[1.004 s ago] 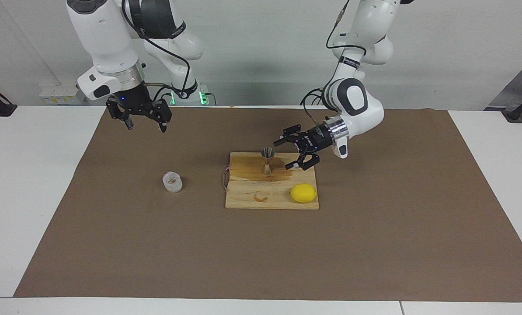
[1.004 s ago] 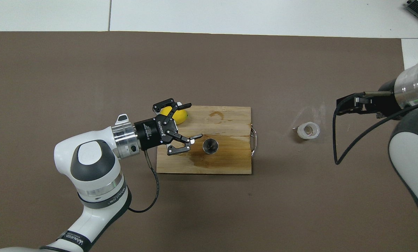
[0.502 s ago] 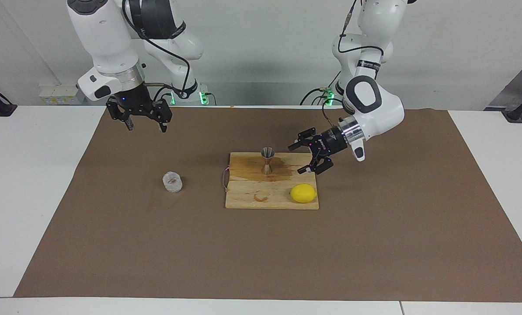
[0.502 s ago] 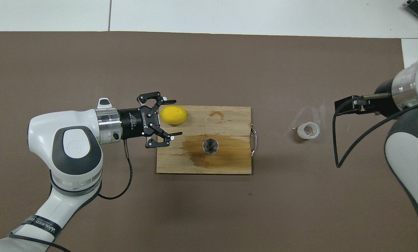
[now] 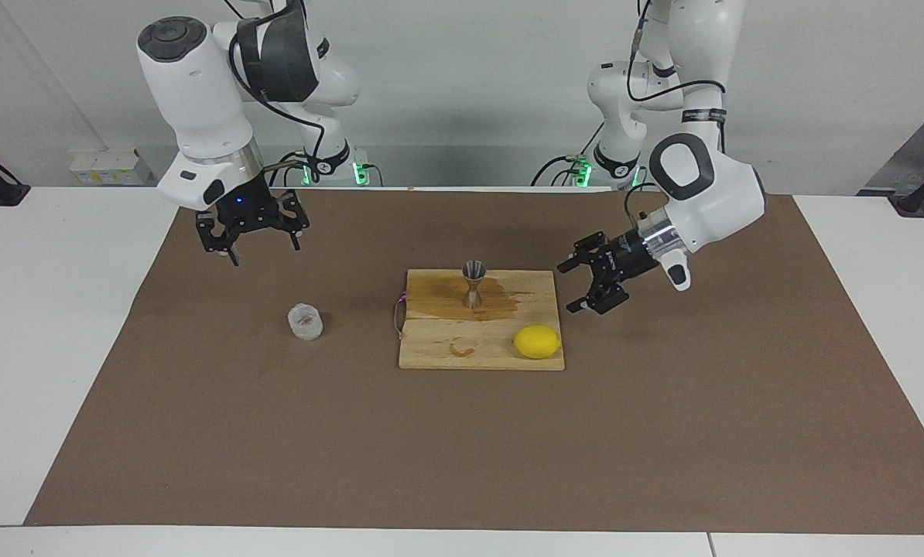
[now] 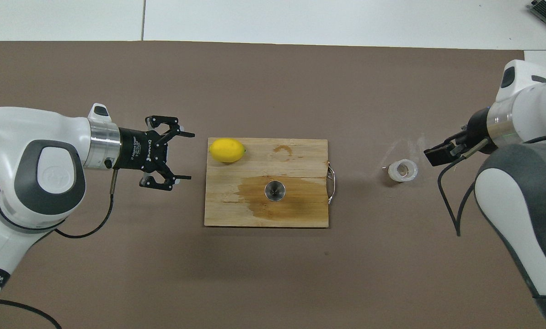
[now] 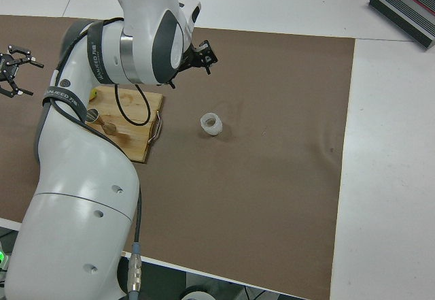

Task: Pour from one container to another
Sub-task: 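Withdraw the left gripper while the right gripper reaches the clear cup, then close the right gripper around the clear plastic cup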

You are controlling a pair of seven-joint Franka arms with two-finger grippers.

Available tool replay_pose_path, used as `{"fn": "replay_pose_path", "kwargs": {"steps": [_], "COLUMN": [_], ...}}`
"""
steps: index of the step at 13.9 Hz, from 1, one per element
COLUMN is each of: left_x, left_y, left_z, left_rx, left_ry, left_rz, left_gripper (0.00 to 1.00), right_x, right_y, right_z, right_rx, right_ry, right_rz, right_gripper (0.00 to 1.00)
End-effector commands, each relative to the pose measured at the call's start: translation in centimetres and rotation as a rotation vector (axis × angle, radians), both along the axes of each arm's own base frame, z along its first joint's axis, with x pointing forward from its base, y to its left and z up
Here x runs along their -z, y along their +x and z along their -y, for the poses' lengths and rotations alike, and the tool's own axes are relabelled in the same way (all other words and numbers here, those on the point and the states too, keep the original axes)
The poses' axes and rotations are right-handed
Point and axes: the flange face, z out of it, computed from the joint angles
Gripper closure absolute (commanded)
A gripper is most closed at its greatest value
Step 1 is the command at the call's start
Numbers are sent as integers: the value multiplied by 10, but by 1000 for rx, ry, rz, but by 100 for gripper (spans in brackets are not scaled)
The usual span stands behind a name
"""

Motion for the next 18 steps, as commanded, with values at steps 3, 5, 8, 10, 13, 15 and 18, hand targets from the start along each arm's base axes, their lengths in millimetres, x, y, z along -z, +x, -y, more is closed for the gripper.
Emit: {"fn": "replay_pose_path", "kwargs": {"steps": [3, 5, 8, 10, 13, 15, 18], "left_x": [-31, -35, -39, -41, -54, -62, -85], "left_y": [10, 10, 9, 9, 9, 13, 20], "left_z": [-32, -37, -42, -49, -61, -81, -120], "left_rx": [196, 288, 435, 533, 710, 829, 1015], "left_ry": [226, 281, 439, 492, 525, 522, 515], "left_rz": [41, 85, 150, 199, 309, 399, 522], "left_gripper": [0, 0, 0, 0, 0, 0, 0], "right_x": [71, 98, 129, 146, 177, 192, 208], "right_y": [16, 19, 17, 15, -1, -11, -20], "right_z": [39, 45, 58, 66, 77, 85, 92], "right_rx": [-375, -504, -618, -662, -701, -732, -764], "right_ry": [141, 186, 236, 268, 303, 336, 355], "right_rz": [25, 51, 105, 121, 110, 124, 134], "right_gripper": [0, 0, 0, 0, 0, 0, 0]}}
